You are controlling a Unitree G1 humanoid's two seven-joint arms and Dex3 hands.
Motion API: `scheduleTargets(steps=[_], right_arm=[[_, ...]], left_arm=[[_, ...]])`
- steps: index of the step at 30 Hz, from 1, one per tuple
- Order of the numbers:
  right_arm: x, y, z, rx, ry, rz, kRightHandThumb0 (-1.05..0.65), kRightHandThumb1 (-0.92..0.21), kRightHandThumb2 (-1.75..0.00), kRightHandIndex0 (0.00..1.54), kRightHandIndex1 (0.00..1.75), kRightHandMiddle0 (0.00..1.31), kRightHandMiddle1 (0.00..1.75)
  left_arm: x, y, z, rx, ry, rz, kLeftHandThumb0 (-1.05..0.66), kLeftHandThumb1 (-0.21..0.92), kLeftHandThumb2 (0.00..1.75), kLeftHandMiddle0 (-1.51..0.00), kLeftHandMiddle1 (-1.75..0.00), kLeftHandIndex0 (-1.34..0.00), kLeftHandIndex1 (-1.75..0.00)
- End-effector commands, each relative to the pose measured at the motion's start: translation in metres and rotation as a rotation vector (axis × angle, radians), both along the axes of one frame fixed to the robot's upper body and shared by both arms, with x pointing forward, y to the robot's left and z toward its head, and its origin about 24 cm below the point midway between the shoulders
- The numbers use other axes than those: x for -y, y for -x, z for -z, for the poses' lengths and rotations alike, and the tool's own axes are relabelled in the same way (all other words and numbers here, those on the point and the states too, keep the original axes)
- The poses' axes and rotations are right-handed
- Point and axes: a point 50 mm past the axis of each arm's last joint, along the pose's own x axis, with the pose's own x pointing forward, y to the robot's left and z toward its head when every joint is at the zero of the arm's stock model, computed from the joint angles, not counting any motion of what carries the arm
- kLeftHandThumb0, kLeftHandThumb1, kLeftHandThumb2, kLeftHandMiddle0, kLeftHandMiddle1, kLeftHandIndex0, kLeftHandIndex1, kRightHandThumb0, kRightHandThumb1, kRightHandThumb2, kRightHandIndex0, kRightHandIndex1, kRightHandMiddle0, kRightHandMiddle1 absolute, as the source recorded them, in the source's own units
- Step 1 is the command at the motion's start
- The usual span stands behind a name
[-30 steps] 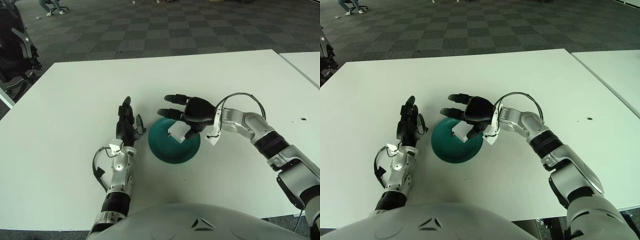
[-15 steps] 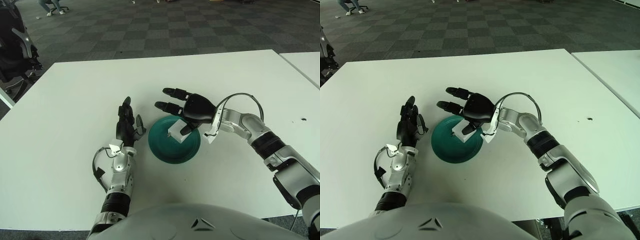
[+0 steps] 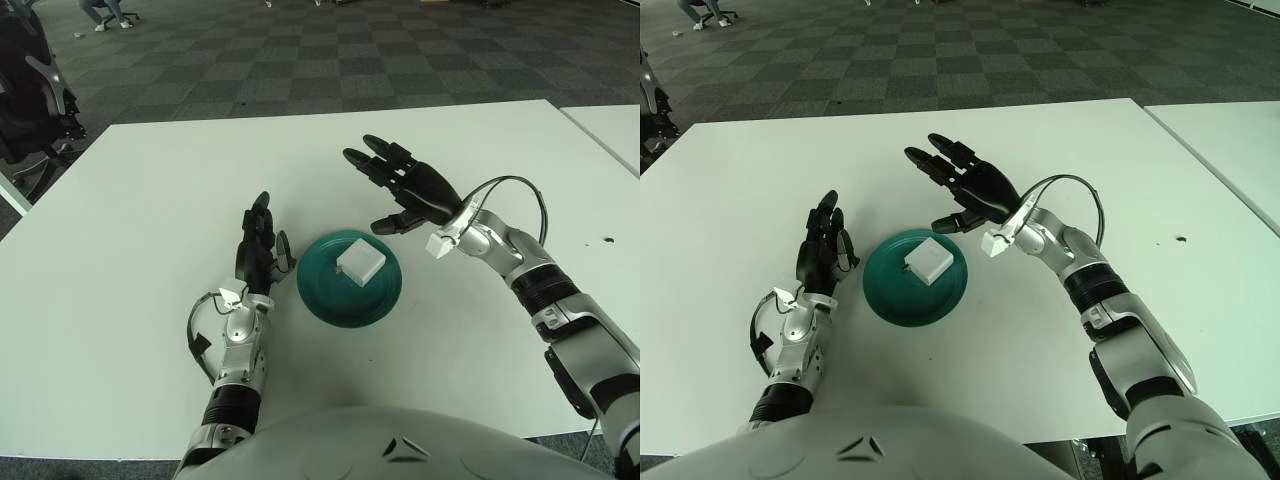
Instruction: Put the charger into the plate.
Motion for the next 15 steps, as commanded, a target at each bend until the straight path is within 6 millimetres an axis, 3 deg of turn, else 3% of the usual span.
scheduleTargets(steps=[1,7,15], right_arm=[[0.03,-0.006,0.027,-0.28,-0.317,0.156,-1.05,-0.92,-0.86,0.0,0.0,0.0,0.0],[0.037,0.009,0.06,-0.422,-0.529,0.216,-1.05,-0.92,-1.0,0.0,0.0,0.0,0.0],[0.042,0.034,0.085,-0.544,-0.699,0.251,-1.05,-0.92,-1.07,0.0,0.0,0.0,0.0]], left_arm=[[0.013,0.047,0.05,-0.229,0.133,-0.03,-0.89,0.92,0.94,-0.11,-0.01,0.0,-0.45],[0.01,0.05,0.052,-0.234,0.11,-0.027,-0.9,0.92,0.94,-0.11,-0.01,0.0,-0.45],[0.007,0.053,0.053,-0.226,0.083,-0.029,-0.9,0.92,0.96,-0.11,0.0,0.0,-0.45]])
